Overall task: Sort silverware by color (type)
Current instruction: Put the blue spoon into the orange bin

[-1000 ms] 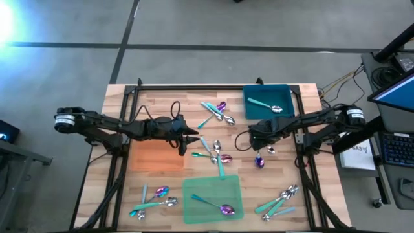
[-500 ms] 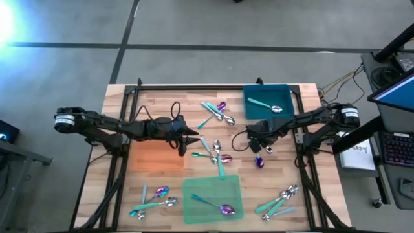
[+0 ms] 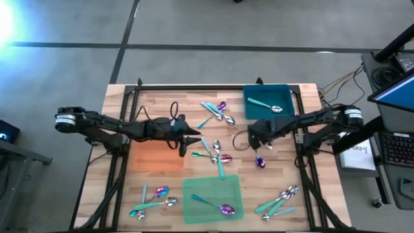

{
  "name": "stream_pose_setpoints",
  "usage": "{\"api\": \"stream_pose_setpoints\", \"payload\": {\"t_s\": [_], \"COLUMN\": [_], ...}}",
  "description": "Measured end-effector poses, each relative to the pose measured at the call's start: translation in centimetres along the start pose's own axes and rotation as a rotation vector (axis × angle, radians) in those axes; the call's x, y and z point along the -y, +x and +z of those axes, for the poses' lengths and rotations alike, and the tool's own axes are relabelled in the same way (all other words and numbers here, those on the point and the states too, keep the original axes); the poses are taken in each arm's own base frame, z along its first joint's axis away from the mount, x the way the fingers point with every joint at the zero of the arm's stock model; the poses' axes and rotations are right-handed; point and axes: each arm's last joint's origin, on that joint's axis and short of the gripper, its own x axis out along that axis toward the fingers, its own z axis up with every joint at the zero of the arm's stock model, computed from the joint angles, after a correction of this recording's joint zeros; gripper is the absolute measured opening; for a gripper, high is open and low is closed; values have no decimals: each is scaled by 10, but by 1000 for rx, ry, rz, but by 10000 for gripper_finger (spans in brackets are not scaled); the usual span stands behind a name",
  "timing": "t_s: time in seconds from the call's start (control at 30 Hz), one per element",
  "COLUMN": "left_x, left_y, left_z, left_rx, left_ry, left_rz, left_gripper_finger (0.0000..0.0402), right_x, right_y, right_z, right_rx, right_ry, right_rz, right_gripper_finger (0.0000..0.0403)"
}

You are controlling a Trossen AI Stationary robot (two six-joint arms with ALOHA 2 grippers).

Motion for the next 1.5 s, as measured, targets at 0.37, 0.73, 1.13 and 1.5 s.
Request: {"api": "stream_pose_setpoints", "payload": {"t_s": [0.37, 0.73, 1.13, 1.5], "left_x": [1, 0, 1, 4], "left_y": [31, 43, 49, 54], "left_z": [-6, -11, 0, 12], "left_rx": [251, 470, 507, 537], "left_ry": [14, -7, -35, -38], "left_rz": [-52, -96, -81, -98], "left_gripper_finger": [118, 123, 187, 201], "right_x": [-27, -52, -63, -72], "right_y": [-60, -81, -89, -97], "right_z": [17, 17, 13, 7], "right_rx": [547, 790, 828, 850], "right_ry": [-118, -360, -516, -651], "right_rz": [396, 537, 692, 847], "right_gripper_finger": [13, 13, 13, 13]}}
